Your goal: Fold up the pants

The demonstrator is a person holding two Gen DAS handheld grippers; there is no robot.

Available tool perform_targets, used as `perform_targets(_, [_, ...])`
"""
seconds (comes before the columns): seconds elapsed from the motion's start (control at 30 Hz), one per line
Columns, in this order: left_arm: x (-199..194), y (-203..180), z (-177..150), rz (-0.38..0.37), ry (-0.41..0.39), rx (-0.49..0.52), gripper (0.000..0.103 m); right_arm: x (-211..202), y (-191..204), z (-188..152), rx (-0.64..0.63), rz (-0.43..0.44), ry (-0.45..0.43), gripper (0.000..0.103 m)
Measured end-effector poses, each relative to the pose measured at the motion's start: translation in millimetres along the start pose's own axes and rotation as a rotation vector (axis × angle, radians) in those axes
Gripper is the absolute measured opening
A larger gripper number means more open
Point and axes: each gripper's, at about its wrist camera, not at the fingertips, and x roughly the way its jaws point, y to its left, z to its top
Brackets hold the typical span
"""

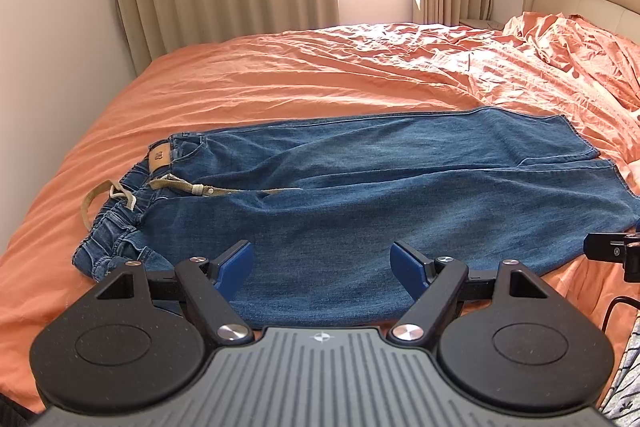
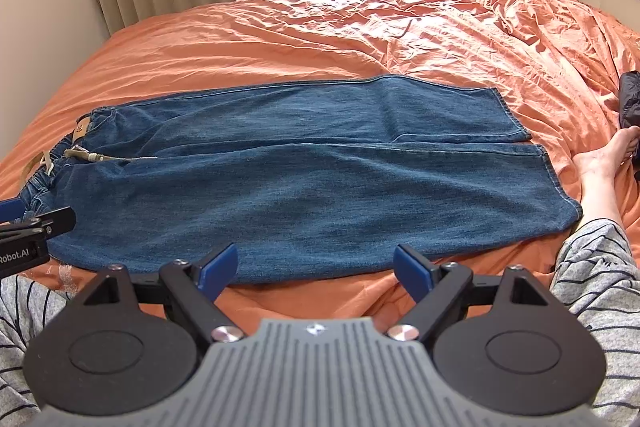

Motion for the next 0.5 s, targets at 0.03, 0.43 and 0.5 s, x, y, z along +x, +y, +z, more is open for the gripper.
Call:
perform_targets(0.03, [-1.0, 0.3, 0.0, 0.001, -0.001, 0.001, 0.091, 0.0, 0.0, 0.0, 0.0, 0.001, 0.0, 0.082])
perform_targets(0.43, [-5.3, 3.8, 1.6, -0.003, -0.001, -0.002, 0.091, -4.6, 0.7, 0.9, -0.012, 0.003, -0.01, 0.082])
perform_targets(0.5, [-4.6, 3.5, 1.8, -0.001, -0.001, 0.0, 0.091, -5.3, 0.4, 0.9, -0.013, 0.004, -0.009, 0.082])
